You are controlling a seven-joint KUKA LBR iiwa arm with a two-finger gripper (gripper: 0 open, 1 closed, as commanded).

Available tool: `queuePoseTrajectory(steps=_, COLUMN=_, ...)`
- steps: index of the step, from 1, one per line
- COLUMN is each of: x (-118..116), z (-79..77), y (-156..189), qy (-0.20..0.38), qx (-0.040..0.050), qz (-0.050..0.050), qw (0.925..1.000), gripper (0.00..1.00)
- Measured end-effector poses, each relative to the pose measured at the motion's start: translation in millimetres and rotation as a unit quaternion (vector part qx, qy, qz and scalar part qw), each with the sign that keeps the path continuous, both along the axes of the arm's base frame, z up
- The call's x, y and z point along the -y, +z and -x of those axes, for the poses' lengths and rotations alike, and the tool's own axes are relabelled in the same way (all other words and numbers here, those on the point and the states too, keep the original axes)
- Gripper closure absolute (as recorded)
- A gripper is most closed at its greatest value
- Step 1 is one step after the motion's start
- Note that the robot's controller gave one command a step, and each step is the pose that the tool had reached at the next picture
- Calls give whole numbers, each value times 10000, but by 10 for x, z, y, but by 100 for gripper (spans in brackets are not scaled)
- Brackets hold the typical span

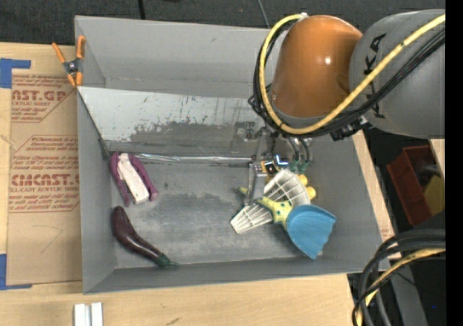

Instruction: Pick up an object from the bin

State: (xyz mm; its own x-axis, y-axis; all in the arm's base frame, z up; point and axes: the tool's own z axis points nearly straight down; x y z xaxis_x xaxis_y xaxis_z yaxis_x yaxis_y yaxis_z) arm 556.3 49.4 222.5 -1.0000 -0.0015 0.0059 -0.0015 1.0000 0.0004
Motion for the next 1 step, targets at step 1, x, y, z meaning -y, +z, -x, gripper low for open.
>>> queuePoseTrajectory(steps=1, x=2, z=-16, y=45, qy=-7, qx=40, qz=-3, qw=10000, gripper=0)
